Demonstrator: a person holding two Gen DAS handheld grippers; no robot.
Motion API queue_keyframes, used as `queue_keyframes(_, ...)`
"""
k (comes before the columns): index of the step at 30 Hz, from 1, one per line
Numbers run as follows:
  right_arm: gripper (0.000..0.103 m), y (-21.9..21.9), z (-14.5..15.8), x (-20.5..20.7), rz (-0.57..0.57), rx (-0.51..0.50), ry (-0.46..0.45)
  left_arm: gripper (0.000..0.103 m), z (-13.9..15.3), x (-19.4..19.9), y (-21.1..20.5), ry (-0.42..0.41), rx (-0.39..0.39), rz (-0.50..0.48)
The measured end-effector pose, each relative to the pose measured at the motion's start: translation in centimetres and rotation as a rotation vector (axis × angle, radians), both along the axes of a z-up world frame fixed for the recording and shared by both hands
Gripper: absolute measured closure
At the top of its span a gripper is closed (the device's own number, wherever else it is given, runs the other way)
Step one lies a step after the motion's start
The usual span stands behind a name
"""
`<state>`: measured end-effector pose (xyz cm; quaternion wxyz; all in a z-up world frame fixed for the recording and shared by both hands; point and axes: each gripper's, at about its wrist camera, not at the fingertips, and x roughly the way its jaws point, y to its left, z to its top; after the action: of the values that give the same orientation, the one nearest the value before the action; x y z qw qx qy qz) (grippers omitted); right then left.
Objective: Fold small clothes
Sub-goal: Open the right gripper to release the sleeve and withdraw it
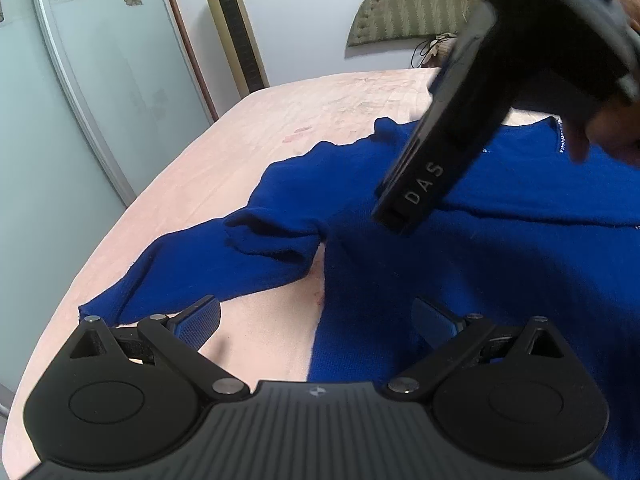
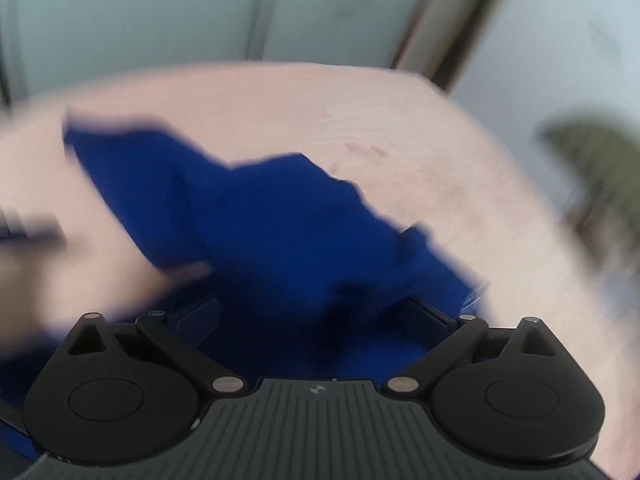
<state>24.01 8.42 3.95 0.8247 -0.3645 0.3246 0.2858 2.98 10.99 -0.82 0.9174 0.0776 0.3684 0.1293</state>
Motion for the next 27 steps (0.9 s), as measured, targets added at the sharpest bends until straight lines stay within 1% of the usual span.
queue_keyframes(1, 0.002, -0.2, 0.5, 0.4, -0.021, 0.029, 0.008, 0.0, 0.0, 0.0, 0.0, -0.001, -0.002, 0.001)
queue_keyframes(2, 0.003, -0.8, 1.1, 1.0, -0.049, 0.096, 0.043, 0.0, 0.0, 0.0, 0.1, 0.0, -0.004, 0.001)
queue_keyframes(3, 0.003, -1.7, 1.9, 1.8, -0.085, 0.194, 0.089, 0.0, 0.0, 0.0, 0.2, 0.0, -0.006, 0.003)
queue_keyframes(4, 0.003, -2.9, 2.7, 2.6, -0.125, 0.312, 0.135, 0.0, -0.1, 0.1, 0.2, 0.002, -0.006, 0.005)
queue_keyframes(6, 0.003, -5.3, 3.6, 3.6, -0.185, 0.502, 0.198, 0.0, -0.2, 0.1, 0.4, 0.004, -0.005, 0.01)
queue_keyframes(7, 0.003, -6.5, 3.8, 4.0, -0.222, 0.573, 0.212, 0.0, -0.2, 0.2, 0.5, 0.004, -0.006, 0.014)
queue_keyframes(8, 0.003, -7.5, 3.8, 4.3, -0.269, 0.619, 0.215, 0.0, -0.2, 0.2, 0.6, 0.003, -0.009, 0.017)
queue_keyframes(10, 0.004, -8.7, 3.3, 4.5, -0.367, 0.64, 0.202, 0.0, -0.1, 0.2, 0.9, 0.002, -0.02, 0.024)
queue_keyframes(12, 0.003, -9.8, 2.2, 4.7, -0.472, 0.619, 0.191, 0.0, -0.1, 0.1, 1.2, -0.003, -0.026, 0.029)
queue_keyframes(13, 0.003, -10.3, 1.4, 4.9, -0.517, 0.62, 0.219, 0.0, -0.1, 0.0, 1.3, -0.005, -0.025, 0.03)
queue_keyframes(14, 0.003, -10.8, 0.5, 5.1, -0.54, 0.635, 0.279, 0.0, -0.1, -0.1, 1.3, -0.006, -0.023, 0.033)
queue_keyframes(16, 0.003, -11.7, -1.4, 5.8, -0.557, 0.709, 0.438, 0.0, -0.1, -0.3, 1.4, -0.006, -0.022, 0.038)
queue_keyframes(18, 0.004, -11.9, -2.8, 6.3, -0.57, 0.78, 0.558, 0.0, -0.2, -0.3, 1.5, 0.001, -0.028, 0.044)
queue_keyframes(19, 0.006, -11.9, -3.1, 6.5, -0.564, 0.833, 0.61, 0.0, -0.2, -0.3, 1.6, 0.003, -0.031, 0.045)
queue_keyframes(21, 0.006, -12.1, -3.0, 6.9, -0.499, 1.018, 0.673, 0.0, -0.2, -0.5, 1.6, 0.002, -0.028, 0.043)
queue_keyframes(23, 0.003, -12.7, -2.5, 6.9, -0.422, 1.224, 0.696, 0.0, -0.1, -0.7, 1.6, -0.002, -0.014, 0.044)
queue_keyframes(24, 0.001, -13.0, -2.2, 6.9, -0.404, 1.29, 0.677, 0.0, -0.1, -0.7, 1.7, -0.004, -0.009, 0.046)
queue_keyframes(25, 0.001, -13.2, -1.9, 6.8, -0.399, 1.31, 0.65, 0.0, 0.0, -0.7, 1.8, -0.005, -0.007, 0.051)
queue_keyframes(26, 0.001, -13.3, -1.5, 6.7, -0.415, 1.294, 0.618, 0.0, 0.0, -0.8, 1.9, -0.006, -0.008, 0.056)
queue_keyframes(27, 0.001, -13.4, -1.2, 6.5, -0.45, 1.244, 0.576, 0.0, 0.1, -0.9, 2.1, -0.009, -0.011, 0.061)
